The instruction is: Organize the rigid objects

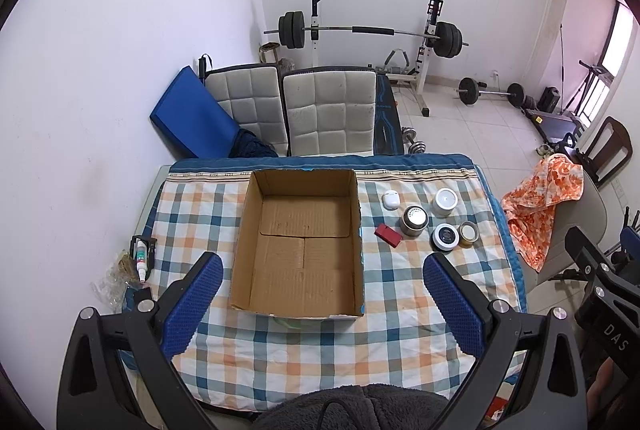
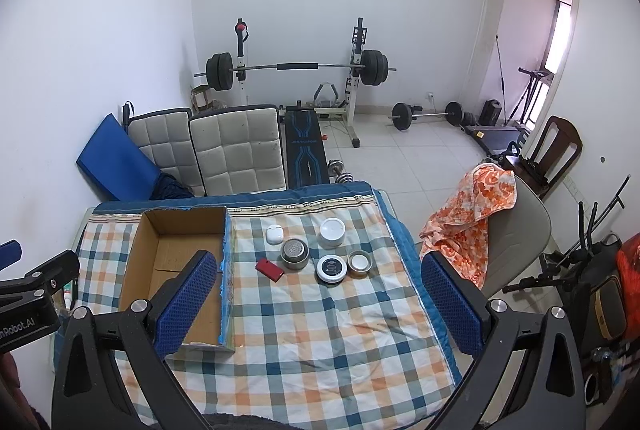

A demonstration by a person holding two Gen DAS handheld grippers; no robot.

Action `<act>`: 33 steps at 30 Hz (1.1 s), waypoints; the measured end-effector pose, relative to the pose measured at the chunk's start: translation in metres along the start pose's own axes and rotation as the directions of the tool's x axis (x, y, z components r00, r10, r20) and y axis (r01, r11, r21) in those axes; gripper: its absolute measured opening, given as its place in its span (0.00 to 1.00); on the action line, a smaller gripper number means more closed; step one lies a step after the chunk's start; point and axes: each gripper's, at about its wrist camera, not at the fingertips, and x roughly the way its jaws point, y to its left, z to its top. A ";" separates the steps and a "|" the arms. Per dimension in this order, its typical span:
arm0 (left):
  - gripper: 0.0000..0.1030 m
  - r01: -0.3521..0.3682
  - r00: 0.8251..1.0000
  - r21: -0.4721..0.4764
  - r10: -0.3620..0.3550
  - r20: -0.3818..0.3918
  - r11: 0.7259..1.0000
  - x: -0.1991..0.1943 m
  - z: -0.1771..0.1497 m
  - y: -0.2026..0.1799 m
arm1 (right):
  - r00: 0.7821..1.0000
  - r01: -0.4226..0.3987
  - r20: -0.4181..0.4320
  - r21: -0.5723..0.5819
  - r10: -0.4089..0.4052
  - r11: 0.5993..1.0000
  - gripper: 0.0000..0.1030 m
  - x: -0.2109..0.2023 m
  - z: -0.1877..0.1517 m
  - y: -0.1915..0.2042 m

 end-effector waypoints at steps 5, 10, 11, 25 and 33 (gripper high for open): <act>1.00 -0.003 1.000 -0.004 0.003 -0.008 1.000 0.007 -0.003 0.003 | 1.000 0.001 -0.016 0.008 -0.001 1.000 1.00 0.004 -0.002 0.002; 1.00 -0.032 0.999 0.016 0.032 -0.012 0.999 0.044 -0.002 0.015 | 0.998 0.016 -0.053 0.027 -0.014 1.000 1.00 0.028 -0.005 0.000; 1.00 -0.050 0.998 0.020 0.050 -0.023 0.999 0.057 -0.002 0.020 | 0.997 0.021 -0.069 0.029 -0.019 0.999 1.00 0.037 -0.005 -0.001; 1.00 -0.130 0.916 -0.064 0.095 -0.389 0.989 0.267 -0.030 0.112 | 0.921 0.063 -0.388 0.059 -0.035 0.996 1.00 0.248 -0.029 -0.034; 0.74 -0.115 0.812 -0.064 0.057 -0.581 0.991 0.357 -0.061 0.144 | 0.831 0.013 -0.555 0.102 0.046 0.995 1.00 0.380 -0.061 -0.024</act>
